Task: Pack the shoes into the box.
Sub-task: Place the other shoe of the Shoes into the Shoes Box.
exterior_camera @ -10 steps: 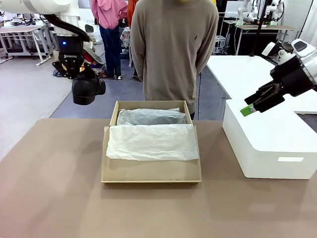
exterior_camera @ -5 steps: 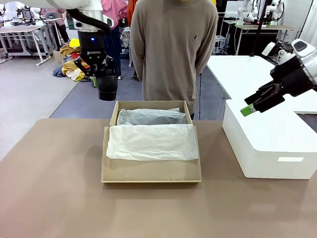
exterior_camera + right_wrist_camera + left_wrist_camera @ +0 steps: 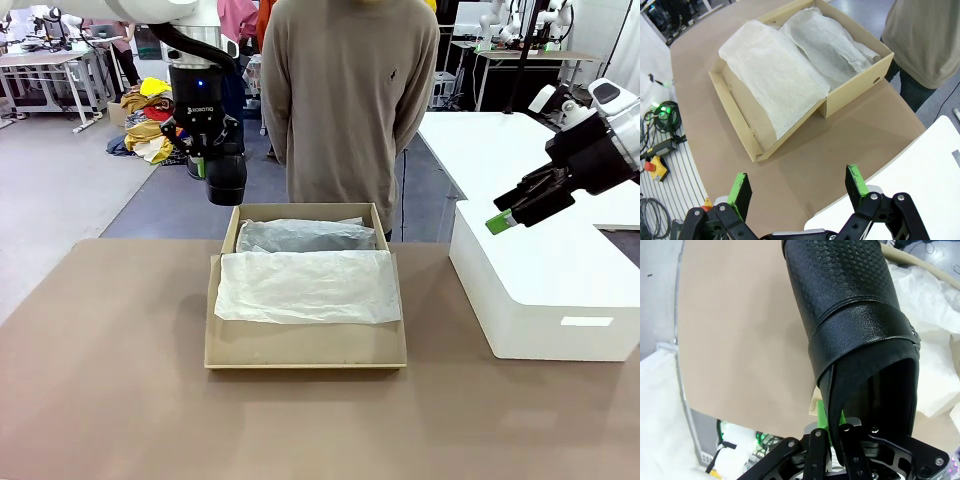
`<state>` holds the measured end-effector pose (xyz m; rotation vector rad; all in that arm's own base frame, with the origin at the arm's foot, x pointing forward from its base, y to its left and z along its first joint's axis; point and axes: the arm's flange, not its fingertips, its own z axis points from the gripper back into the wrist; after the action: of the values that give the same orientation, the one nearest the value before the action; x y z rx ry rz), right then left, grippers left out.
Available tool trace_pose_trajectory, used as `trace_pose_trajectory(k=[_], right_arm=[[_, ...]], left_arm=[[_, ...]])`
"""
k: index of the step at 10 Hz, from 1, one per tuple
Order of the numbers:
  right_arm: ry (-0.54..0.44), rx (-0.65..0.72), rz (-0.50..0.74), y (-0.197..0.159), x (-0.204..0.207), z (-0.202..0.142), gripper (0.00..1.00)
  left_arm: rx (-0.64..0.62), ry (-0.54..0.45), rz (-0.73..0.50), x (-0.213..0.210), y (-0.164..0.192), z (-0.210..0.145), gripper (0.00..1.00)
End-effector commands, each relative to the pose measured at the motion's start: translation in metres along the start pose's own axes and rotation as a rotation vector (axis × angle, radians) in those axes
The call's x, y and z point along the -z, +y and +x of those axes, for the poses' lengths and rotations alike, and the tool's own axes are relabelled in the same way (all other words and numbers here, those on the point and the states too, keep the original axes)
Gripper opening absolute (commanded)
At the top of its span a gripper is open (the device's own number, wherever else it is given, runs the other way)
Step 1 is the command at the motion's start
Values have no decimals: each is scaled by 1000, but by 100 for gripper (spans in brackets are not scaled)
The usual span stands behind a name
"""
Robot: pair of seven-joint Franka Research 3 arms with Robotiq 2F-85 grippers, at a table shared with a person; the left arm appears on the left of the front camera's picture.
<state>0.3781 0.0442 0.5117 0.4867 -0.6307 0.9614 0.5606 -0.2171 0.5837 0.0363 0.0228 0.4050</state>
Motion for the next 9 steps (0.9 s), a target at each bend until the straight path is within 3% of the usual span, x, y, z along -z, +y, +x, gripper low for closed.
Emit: trace_pose_trajectory(k=[1,2,3,6,9], right_arm=[[-33,-22,14,-3,2,0,100],[-33,-22,14,-3,2,0,100],[-33,-22,14,-3,2,0,100],[-33,-22,14,-3,2,0,100],[-33,-22,14,-3,2,0,100]], left_arm=[[15,1,-10,-4,5,1,0],[0,0,0,0,0,0,0],[-111,-73,-6,-3,-11,-10,0],[-295,-143,-16,-14,-56,-43,0],[-505,-144,1,-5,-94,-69,0]])
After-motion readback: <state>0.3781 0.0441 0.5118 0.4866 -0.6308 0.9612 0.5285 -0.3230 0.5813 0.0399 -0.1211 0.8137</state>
